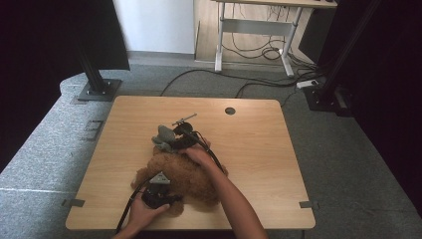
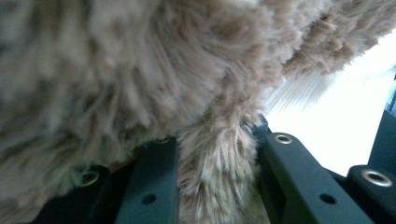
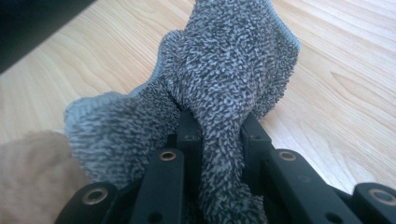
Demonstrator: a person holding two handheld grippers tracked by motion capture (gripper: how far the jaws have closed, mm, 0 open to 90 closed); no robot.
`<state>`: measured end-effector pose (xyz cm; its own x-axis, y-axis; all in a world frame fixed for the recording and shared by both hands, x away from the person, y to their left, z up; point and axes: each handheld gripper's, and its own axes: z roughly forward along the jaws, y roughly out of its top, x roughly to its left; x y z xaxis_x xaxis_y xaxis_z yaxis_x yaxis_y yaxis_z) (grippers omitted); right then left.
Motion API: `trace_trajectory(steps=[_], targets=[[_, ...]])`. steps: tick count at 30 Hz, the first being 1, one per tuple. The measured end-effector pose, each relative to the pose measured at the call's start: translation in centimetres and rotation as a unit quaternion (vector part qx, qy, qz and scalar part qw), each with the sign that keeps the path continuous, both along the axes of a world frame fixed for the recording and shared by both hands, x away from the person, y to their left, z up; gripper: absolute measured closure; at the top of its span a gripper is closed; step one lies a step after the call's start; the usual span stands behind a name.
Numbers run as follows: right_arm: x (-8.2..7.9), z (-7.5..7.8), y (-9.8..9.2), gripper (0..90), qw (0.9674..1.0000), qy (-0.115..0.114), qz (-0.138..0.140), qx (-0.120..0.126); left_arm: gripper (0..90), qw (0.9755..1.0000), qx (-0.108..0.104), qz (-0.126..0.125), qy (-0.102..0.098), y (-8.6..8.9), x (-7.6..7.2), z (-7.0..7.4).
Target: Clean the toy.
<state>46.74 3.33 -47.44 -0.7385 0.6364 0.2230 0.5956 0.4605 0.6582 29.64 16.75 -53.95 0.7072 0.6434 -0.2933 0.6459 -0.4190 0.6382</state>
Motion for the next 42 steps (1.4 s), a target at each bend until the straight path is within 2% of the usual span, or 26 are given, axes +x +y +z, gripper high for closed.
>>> trace_trajectory(steps=[2, 10, 16, 23, 29, 32, 35, 38, 42], targets=[[0.2, -0.1, -0.1, 74.6, 0.9999, 0.002, -0.008, -0.013, 73.3, 1.0, 0.0, 0.0, 0.0, 0.0, 0.0, 0.0], [1.0, -0.6, -0.8, 74.6, 0.9988, 0.019, -0.027, -0.035, 73.3, 1.0, -0.001, 0.0, -0.001, 0.0, 0.0, 0.0], [1.4, -0.6, -2.1, 74.6, 0.9975, 0.024, -0.043, -0.051, 73.3, 1.0, -0.001, 0.001, 0.0, 0.0, 0.0, 0.0], [1.5, -0.7, -3.4, 74.6, 0.9971, 0.032, -0.05, -0.048, 73.4, 1.0, -0.002, 0.001, 0.001, 0.0, 0.0, 0.0], [1.0, 0.0, -6.1, 74.6, 0.9973, 0.029, -0.062, -0.027, 73.3, 1.0, -0.002, 0.001, 0.001, 0.0, 0.0, 0.0], [0.3, 0.7, -7.7, 74.6, 0.9972, 0.029, -0.069, 0.0, 73.2, 1.0, -0.003, 0.001, 0.001, 0.0, 0.0, 0.0], [-1.0, 1.8, -9.1, 74.6, 0.997, 0.022, -0.062, 0.041, 73.3, 1.0, -0.004, 0.001, 0.002, -0.1, 0.1, 0.0], [-2.4, 2.6, -9.5, 74.6, 0.9976, 0.013, -0.047, 0.049, 73.3, 1.0, -0.004, 0.002, 0.003, -0.2, 0.1, 0.0], [-4.1, 2.4, -10.3, 74.6, 0.9984, 0.011, -0.033, 0.044, 73.3, 1.0, -0.002, 0.002, 0.002, -0.2, 0.0, 0.0]])
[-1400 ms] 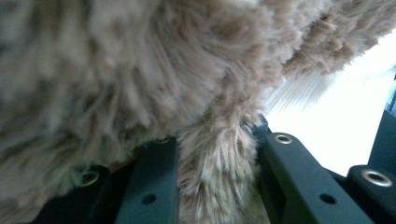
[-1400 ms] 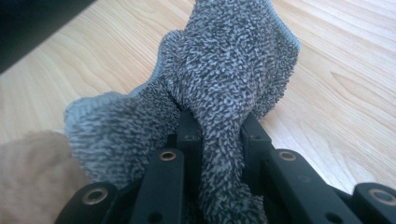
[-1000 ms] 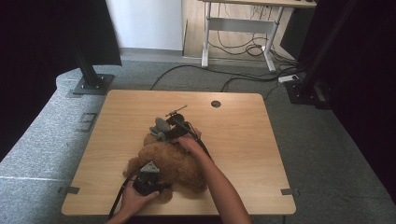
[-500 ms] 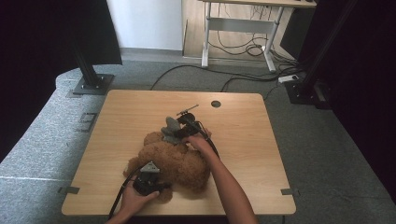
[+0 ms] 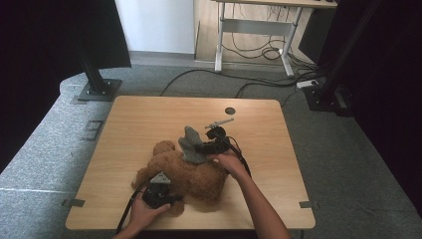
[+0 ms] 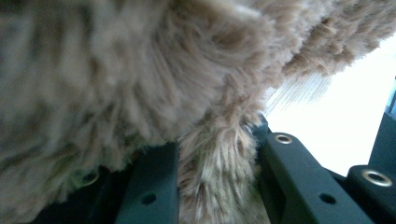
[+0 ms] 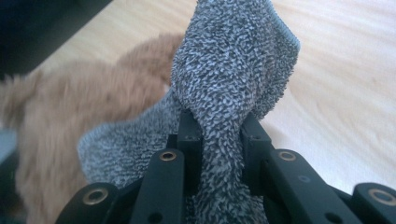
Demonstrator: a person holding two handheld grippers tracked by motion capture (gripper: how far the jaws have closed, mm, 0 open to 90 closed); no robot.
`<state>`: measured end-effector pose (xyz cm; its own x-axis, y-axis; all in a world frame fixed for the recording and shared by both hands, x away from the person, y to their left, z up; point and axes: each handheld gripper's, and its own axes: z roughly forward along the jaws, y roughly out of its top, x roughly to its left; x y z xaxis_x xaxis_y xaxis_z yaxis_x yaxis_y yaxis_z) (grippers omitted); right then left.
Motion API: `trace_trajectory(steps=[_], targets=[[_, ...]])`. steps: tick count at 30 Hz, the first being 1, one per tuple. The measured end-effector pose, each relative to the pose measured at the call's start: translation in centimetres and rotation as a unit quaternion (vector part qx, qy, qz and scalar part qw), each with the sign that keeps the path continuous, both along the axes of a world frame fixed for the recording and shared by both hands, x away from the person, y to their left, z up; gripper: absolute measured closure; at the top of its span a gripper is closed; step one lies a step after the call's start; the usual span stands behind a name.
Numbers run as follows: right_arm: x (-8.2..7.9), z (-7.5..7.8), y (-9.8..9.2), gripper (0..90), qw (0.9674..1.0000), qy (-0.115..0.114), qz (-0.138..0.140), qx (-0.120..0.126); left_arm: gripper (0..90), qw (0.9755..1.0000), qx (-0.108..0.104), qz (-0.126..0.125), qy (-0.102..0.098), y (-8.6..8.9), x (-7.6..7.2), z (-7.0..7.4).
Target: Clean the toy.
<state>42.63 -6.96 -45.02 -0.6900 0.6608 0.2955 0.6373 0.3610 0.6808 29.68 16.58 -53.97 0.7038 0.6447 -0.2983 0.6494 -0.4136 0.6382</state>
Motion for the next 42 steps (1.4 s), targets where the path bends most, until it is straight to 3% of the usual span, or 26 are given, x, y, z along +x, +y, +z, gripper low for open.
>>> trace_trajectory(steps=[4, 9, 15, 20, 25, 29, 33, 42], targets=[[-1.2, -1.2, -1.9, 74.6, 1.0, -0.001, -0.009, 0.001, 73.4, 1.0, 0.0, 0.001, 0.0, 0.0, 0.0, 0.0], [-2.3, -2.8, -5.0, 74.6, 0.9991, 0.003, -0.038, 0.018, 73.5, 1.0, 0.0, 0.0, -0.001, 0.0, 0.0, 0.0], [-2.9, -4.5, -8.1, 74.6, 0.9973, 0.015, -0.071, 0.011, 73.5, 1.0, -0.001, 0.0, 0.0, 0.0, 0.0, 0.0], [-3.6, -4.7, -9.9, 74.7, 0.9953, 0.006, -0.093, 0.028, 73.5, 1.0, -0.002, 0.0, 0.001, 0.0, 0.0, 0.0], [-4.9, -2.9, -10.8, 74.7, 0.9939, -0.024, -0.091, 0.058, 73.5, 1.0, -0.003, 0.0, 0.002, 0.0, 0.1, 0.0], [-6.0, -2.4, -10.6, 74.7, 0.9946, -0.031, -0.073, 0.067, 73.5, 1.0, -0.005, 0.0, 0.005, 0.0, 0.1, 0.0], [-6.8, -3.6, -10.1, 74.7, 0.9964, -0.017, -0.067, 0.048, 73.5, 1.0, -0.004, -0.001, 0.002, 0.0, 0.2, 0.0], [-7.5, -6.9, -11.6, 74.8, 0.9956, 0.009, -0.09, 0.022, 73.5, 1.0, -0.004, -0.001, 0.002, -0.1, 0.1, 0.0]])
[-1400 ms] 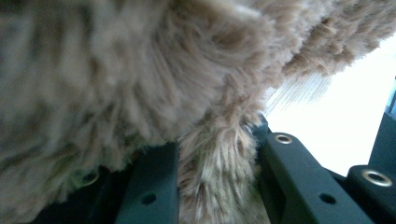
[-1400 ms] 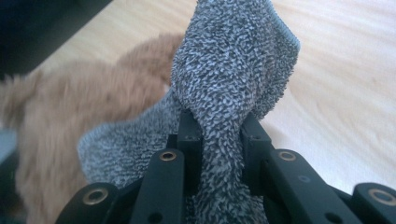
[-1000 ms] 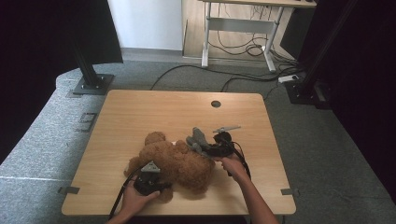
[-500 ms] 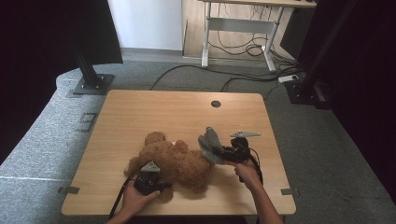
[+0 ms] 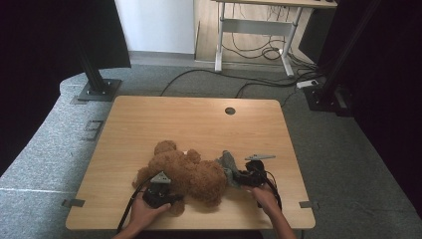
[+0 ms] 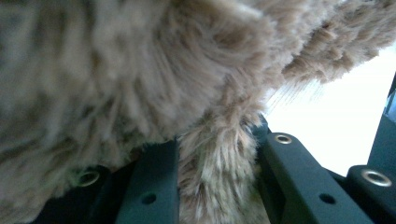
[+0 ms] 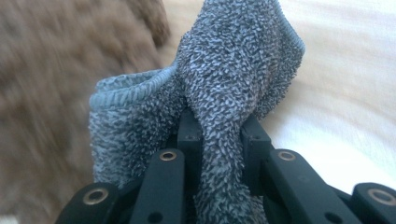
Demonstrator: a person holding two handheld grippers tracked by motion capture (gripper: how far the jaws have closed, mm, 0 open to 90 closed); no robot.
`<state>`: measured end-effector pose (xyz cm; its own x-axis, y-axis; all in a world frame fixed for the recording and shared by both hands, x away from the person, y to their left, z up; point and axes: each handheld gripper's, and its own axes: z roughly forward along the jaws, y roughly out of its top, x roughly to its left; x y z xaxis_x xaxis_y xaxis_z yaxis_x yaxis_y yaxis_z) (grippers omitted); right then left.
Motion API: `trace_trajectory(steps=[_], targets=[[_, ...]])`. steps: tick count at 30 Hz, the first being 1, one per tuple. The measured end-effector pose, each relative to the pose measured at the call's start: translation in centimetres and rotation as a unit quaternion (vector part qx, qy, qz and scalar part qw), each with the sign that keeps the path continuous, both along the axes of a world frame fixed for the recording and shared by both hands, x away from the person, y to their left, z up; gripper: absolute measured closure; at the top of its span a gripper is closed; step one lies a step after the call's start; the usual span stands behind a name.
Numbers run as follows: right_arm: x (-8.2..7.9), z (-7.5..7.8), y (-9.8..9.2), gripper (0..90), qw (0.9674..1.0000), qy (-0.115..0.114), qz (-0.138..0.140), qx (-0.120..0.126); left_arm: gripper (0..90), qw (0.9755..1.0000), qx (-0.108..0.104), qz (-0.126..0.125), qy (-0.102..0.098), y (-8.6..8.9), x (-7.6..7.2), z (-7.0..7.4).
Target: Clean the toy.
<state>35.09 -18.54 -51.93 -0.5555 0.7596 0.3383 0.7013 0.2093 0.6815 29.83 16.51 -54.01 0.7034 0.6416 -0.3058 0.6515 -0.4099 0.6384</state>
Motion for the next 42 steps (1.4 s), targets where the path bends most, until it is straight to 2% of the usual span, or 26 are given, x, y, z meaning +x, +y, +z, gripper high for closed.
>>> trace_trajectory(steps=[4, 9, 14, 17, 21, 25, 32, 38, 42], targets=[[-1.3, -0.6, -1.0, 74.7, 1.0, 0.001, -0.002, 0.007, 73.5, 1.0, 0.0, 0.0, 0.0, 0.0, 0.0, 0.0], [-3.3, 0.2, -1.4, 74.7, 0.9993, -0.017, 0.012, 0.033, 73.4, 1.0, 0.0, 0.0, 0.0, -0.1, 0.1, 0.0], [-4.1, -0.2, 0.3, 74.7, 0.9991, -0.014, 0.036, 0.014, 73.4, 1.0, -0.001, 0.001, 0.002, -0.4, 0.1, 0.0], [-3.8, -0.8, 0.9, 74.7, 0.9994, -0.012, 0.034, -0.002, 73.4, 1.0, -0.001, 0.0, 0.003, -0.4, 0.2, 0.0], [-3.3, -1.5, 1.5, 74.7, 0.9984, -0.016, 0.033, -0.042, 73.3, 1.0, -0.003, -0.001, 0.005, -0.5, 0.3, 0.0], [-2.6, -1.6, 1.8, 74.6, 0.9989, -0.018, 0.02, -0.038, 73.0, 1.0, -0.005, 0.0, 0.009, -0.6, 0.5, 0.0], [-0.8, -1.4, 1.3, 74.6, 0.9998, -0.016, 0.0, -0.014, 72.4, 0.9999, -0.005, 0.001, 0.016, -0.9, 1.4, 0.3], [0.7, -1.5, 1.3, 74.4, 0.9998, -0.016, -0.013, -0.004, 71.9, 0.9999, -0.006, 0.002, 0.015, -1.2, 2.0, 0.4], [1.1, -1.5, 1.2, 74.3, 0.9997, -0.016, -0.019, -0.001, 71.3, 0.9999, -0.008, 0.003, 0.015, -1.3, 2.3, 0.5]])
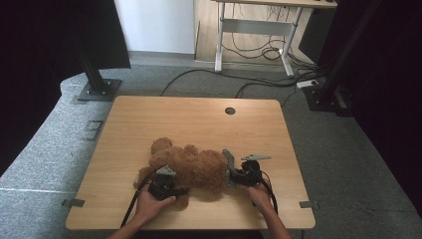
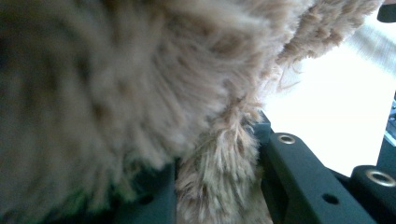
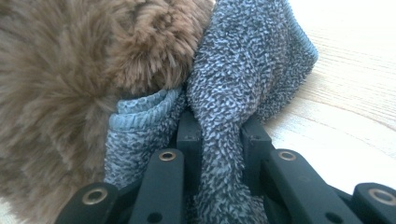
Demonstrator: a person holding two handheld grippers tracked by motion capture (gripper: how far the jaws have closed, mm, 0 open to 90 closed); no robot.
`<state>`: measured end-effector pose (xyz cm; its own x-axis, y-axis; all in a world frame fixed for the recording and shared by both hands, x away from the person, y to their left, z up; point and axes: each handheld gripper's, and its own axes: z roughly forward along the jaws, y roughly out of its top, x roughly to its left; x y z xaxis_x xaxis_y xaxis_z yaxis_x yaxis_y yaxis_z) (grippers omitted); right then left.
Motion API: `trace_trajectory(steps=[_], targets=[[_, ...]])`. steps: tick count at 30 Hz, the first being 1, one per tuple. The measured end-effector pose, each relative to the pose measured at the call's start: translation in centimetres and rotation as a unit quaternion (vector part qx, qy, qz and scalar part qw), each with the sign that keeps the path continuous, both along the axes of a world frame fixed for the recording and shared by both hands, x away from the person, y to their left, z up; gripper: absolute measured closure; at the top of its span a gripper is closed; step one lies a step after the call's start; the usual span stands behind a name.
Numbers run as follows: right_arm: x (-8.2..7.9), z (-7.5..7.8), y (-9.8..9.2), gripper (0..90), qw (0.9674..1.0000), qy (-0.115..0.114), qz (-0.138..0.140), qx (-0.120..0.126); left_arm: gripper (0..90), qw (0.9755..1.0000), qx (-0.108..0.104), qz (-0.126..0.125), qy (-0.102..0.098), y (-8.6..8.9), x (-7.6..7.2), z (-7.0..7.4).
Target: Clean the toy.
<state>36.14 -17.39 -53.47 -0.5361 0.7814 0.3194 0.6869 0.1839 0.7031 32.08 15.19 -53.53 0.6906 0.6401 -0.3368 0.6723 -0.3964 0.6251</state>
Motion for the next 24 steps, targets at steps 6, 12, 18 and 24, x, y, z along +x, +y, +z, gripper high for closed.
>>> trace_trajectory(steps=[6, 12, 18, 24], targets=[[-0.2, 0.0, -0.4, 74.3, 0.9999, -0.005, -0.008, 0.008, 70.8, 1.0, -0.001, -0.003, -0.003, 0.0, 0.0, 0.0], [-0.6, 0.1, -1.0, 74.1, 0.9998, -0.007, -0.014, 0.012, 70.8, 1.0, -0.004, 0.0, -0.002, 0.0, -0.1, -0.1], [-1.7, -0.1, -2.7, 74.0, 0.9993, -0.004, -0.033, -0.016, 70.7, 1.0, -0.006, 0.001, -0.002, 0.1, -0.1, -0.1], [-3.6, -0.2, -4.6, 73.5, 0.9983, 0.001, -0.049, -0.031, 70.7, 1.0, -0.008, 0.0, -0.001, 0.1, -0.1, -0.1]])
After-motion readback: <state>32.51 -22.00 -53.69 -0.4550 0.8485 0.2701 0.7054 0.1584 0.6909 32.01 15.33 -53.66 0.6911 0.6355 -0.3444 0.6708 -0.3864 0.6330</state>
